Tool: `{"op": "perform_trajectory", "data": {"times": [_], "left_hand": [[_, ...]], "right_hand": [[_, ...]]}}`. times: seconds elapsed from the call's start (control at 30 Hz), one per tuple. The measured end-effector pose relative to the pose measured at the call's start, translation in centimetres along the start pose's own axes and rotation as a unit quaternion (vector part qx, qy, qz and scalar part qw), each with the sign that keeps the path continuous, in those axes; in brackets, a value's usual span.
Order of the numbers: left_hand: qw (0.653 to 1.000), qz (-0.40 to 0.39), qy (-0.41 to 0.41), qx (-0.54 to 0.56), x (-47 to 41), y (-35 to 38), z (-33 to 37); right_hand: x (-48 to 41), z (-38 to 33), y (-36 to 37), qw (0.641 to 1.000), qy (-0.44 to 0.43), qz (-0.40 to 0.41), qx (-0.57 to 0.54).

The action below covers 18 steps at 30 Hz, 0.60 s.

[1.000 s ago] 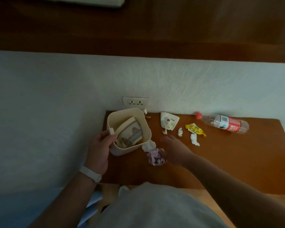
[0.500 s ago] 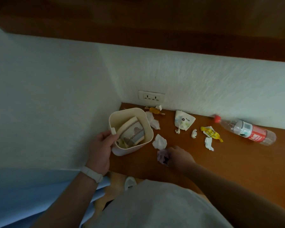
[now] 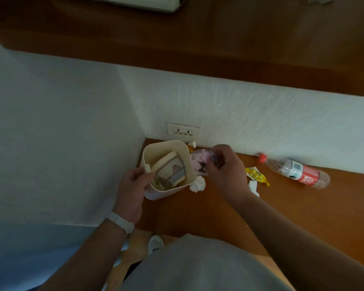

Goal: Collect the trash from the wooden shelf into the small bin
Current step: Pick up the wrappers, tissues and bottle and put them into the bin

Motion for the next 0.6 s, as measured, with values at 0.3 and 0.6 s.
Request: {"op": "perform_trajectory", "data": {"times": [0.3, 0.6], "left_hand": [[1.0, -0.015, -0.001, -0.003, 0.3, 0.8, 0.0], [0.999, 0.04, 0.001, 0.005, 1.1, -1.9, 0.3]], "right_hand": [[-0.1, -0.6, 4.5, 0.99, -0.047, -0.104, 0.087], [-2.1, 11.6, 7.6, 0.957, 0.066, -0.175, 0.222]]}}
Point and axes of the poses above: each hand's wrist, its own x-axis away from the middle knuckle, its own y-axis out of the palm, z = x × y, the point moved 8 cm from there along -x, towards the middle knuckle, and after that the axes turned 11 degrees about y, right-handed, at the moved point
